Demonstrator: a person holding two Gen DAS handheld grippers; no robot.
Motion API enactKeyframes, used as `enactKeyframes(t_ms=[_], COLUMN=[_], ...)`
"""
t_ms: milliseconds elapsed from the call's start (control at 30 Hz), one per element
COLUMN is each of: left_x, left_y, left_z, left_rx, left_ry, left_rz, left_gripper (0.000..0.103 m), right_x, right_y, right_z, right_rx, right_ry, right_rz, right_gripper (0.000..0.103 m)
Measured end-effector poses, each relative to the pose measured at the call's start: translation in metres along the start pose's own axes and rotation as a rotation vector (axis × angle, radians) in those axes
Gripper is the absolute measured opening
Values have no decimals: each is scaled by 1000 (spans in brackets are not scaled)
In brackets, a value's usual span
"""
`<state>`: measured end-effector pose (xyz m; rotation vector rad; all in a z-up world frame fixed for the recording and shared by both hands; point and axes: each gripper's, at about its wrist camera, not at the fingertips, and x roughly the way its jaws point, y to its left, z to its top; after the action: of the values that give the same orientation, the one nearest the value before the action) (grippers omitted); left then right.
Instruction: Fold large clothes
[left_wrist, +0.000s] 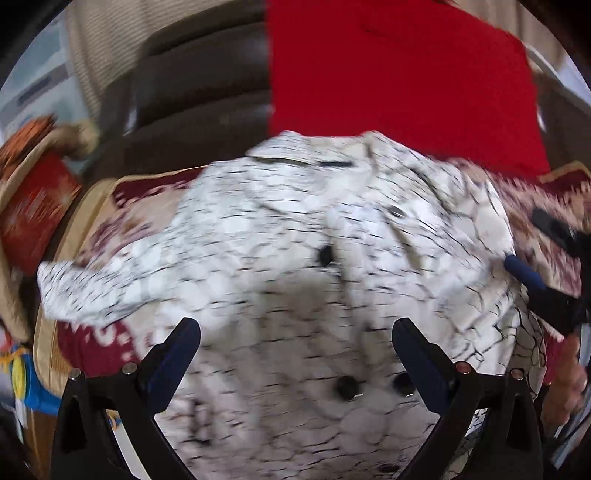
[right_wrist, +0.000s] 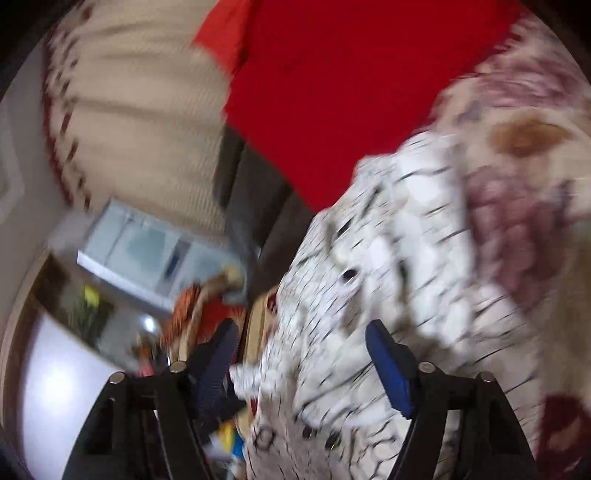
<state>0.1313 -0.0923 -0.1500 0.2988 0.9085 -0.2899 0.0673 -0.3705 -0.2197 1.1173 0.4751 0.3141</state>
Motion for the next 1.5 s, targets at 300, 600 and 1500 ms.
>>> enactKeyframes(t_ms=[300, 600, 1500], left_x=[45, 63, -7], left_y=[-72, -82, 94], left_z=[17, 28, 5], left_rx=[147, 149, -239], left_ry=[15, 57, -11], left_rz=[9, -101, -63], left_gripper=[96, 23, 72], right_x=[-10, -4, 23], right_y=[-45, -43, -13], right_z=[16, 16, 1], right_rx=[249, 212, 123], right_ry=[-38, 0, 10], right_rz=[0, -15, -149], right_gripper=[68, 68, 70])
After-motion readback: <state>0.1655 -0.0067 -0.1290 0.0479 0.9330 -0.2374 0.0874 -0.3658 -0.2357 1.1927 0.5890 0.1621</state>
